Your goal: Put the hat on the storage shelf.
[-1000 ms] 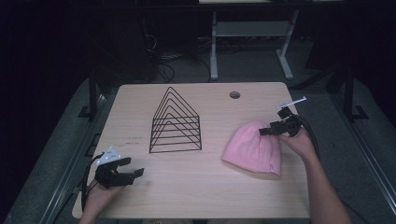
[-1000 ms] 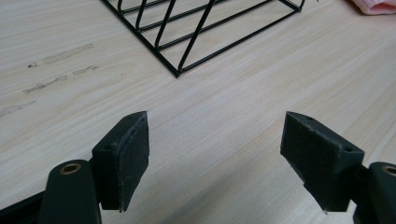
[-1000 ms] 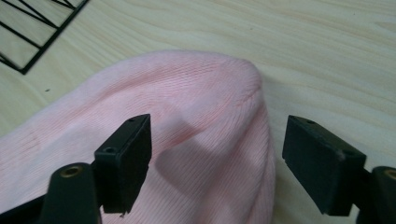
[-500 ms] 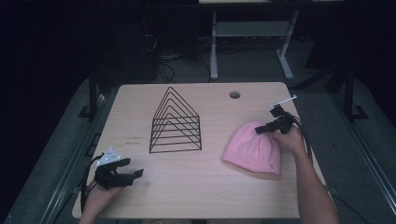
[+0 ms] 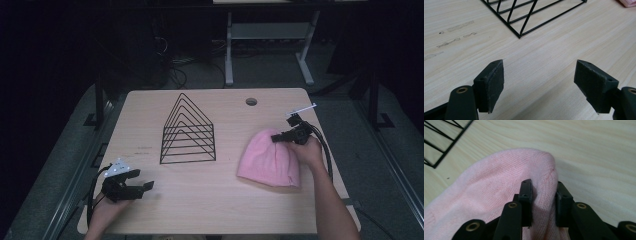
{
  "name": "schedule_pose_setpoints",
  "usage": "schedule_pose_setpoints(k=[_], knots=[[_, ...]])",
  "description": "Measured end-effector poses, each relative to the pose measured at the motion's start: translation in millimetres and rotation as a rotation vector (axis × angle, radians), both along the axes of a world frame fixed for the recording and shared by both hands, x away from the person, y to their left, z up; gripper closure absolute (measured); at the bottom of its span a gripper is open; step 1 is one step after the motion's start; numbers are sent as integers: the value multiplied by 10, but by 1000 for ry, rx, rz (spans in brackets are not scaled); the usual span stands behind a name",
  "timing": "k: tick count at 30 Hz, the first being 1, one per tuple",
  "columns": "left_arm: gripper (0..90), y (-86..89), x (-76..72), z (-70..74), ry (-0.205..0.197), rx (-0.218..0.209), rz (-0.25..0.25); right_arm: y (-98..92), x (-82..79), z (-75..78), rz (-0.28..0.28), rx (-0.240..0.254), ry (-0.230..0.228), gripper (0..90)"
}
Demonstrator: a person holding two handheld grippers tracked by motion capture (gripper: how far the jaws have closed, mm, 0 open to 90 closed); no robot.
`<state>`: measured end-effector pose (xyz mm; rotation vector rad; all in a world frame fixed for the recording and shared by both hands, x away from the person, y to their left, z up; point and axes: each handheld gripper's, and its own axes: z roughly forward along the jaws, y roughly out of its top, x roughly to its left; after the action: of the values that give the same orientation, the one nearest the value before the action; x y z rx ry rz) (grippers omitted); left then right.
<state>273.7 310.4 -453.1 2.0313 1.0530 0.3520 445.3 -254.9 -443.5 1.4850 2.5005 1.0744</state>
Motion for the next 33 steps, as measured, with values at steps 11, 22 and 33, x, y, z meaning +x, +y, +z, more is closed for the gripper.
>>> schedule_pose_setpoints(k=[11,22,33], knots=[[236,23,4,14,-9,-10,-5,44,-285,327,34,45,-102,723],[235,-22,-14,22,-5,-11,-21,168,-701,770,106,62,-237,730],[236,-35,-31,43,-18,-3,-31,374,-970,1155,186,46,-346,733]])
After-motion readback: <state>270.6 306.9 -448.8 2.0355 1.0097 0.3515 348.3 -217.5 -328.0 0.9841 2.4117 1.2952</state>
